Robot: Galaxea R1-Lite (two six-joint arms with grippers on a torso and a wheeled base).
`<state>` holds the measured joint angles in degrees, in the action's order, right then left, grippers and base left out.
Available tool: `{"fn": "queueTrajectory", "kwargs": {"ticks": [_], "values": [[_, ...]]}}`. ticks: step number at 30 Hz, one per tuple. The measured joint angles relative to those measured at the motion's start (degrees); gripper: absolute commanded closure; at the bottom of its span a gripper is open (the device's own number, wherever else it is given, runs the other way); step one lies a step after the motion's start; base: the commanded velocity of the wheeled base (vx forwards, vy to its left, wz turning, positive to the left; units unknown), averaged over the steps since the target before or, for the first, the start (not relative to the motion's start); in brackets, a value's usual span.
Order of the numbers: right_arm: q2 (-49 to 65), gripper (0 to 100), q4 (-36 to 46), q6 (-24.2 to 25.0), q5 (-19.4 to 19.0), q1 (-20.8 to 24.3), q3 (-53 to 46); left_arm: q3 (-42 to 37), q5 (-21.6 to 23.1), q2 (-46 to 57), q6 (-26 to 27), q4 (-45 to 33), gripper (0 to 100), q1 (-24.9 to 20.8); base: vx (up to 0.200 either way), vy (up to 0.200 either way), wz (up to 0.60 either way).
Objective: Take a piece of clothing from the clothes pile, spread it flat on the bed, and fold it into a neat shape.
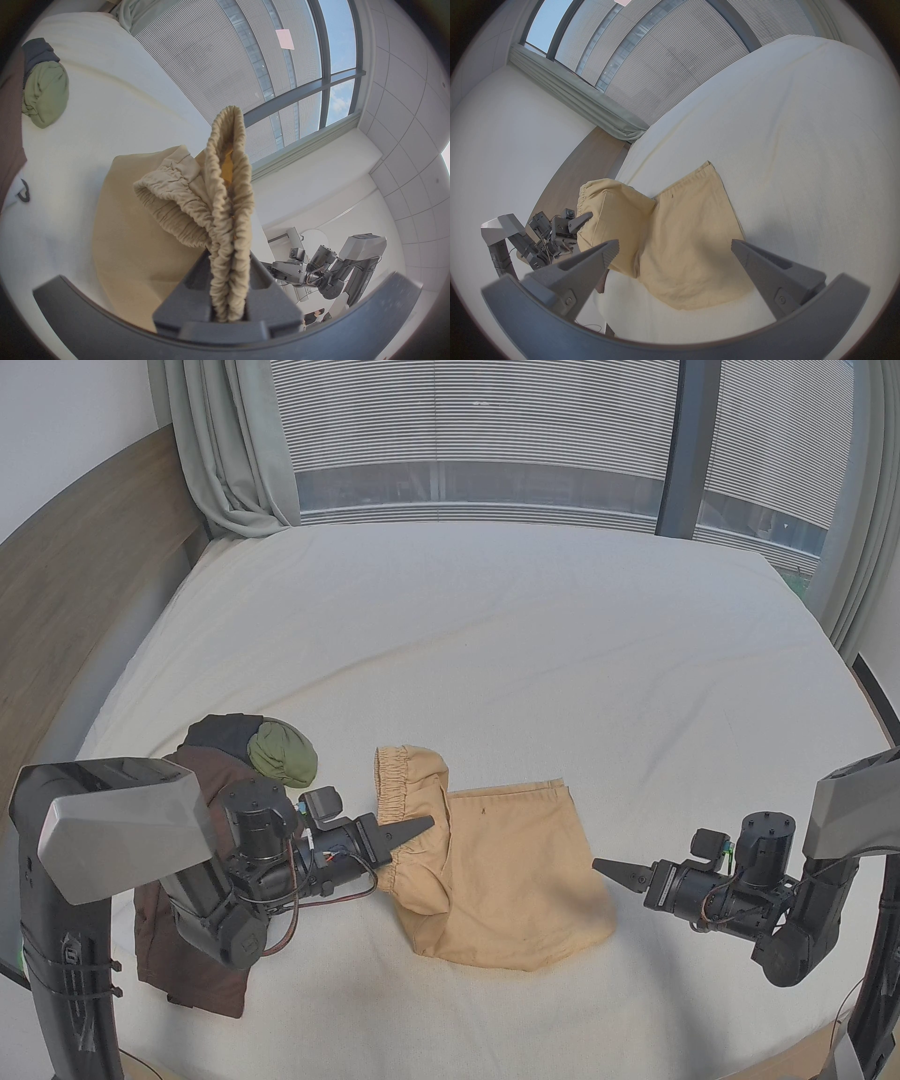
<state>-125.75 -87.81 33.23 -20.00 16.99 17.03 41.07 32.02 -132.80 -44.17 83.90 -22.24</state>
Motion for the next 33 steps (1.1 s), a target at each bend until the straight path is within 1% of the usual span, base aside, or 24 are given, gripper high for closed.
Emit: {"fn": "queueTrajectory", "kwargs": {"ticks": [4, 9, 16, 20, 26, 33], "values": [[0.0, 0, 0.1, 0.0, 0.0, -1.3, 0.6, 2.2, -0.5, -0.5, -0.1, -2.4, 100, -1.5, 0.0, 0.0, 0.0], [-0.1, 0, 0.6, 0.0, 0.0, -2.6, 1.7, 4.4, -0.8, -1.3, -0.2, -3.6, 100, -3.1, 0.0, 0.0, 0.0], [-0.3, 0, 0.7, 0.0, -0.1, -4.0, 2.8, 7.7, -1.0, -2.4, -0.9, -6.5, 100, -4.5, 0.0, 0.0, 0.0], [-0.3, 0, 0.7, 0.1, -0.1, -4.5, 3.2, 10.8, -2.7, -3.1, -1.0, -9.5, 100, -5.3, 0.0, 0.0, 0.0], [-0.3, 0, 0.8, 0.1, -0.1, -5.0, 3.4, 14.6, -3.4, -5.0, -1.0, -12.7, 100, -7.5, 0.0, 0.0, 0.0], [-0.3, 0, 1.7, 0.1, -0.1, -5.7, 4.0, 16.7, -4.5, -6.9, -1.0, -13.1, 100, -8.9, 0.0, 0.0, 0.0]]}}
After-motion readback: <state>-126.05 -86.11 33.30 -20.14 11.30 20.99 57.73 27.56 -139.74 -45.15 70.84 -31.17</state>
